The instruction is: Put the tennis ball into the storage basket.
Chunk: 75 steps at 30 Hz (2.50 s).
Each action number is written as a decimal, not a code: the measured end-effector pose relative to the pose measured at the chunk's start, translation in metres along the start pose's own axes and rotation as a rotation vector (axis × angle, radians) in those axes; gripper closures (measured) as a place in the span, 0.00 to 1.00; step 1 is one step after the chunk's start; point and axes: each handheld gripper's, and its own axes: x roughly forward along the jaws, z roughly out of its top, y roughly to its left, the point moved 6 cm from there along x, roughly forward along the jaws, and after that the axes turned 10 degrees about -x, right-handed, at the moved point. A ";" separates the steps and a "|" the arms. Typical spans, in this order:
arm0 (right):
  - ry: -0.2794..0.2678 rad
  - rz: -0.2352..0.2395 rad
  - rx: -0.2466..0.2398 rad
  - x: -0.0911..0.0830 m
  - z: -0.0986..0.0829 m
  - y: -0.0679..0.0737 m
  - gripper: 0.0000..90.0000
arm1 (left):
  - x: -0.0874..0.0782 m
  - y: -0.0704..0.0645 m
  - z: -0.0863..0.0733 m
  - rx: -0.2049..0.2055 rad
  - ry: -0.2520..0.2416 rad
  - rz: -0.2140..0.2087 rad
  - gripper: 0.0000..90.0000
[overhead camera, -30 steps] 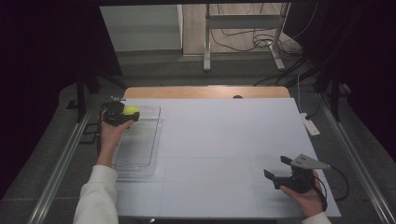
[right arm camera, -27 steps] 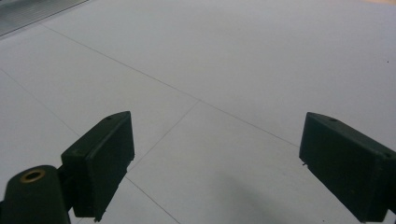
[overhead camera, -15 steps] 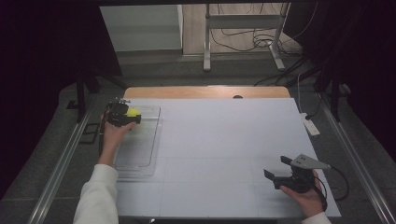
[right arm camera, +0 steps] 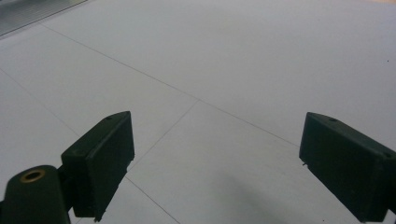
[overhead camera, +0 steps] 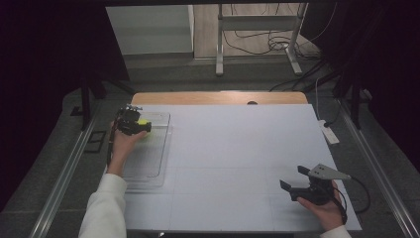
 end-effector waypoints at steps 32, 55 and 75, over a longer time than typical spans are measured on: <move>-0.008 0.009 0.015 0.001 -0.001 -0.002 0.12 | -0.029 -0.003 0.000 -0.071 -0.086 -0.198 0.30; -0.008 -0.001 0.017 0.000 0.000 -0.001 0.12 | -0.094 -0.037 -0.029 -0.037 -0.208 -0.466 0.22; -0.017 0.004 0.011 0.000 0.002 0.000 0.12 | -0.125 -0.074 -0.075 0.050 -0.236 -0.539 0.19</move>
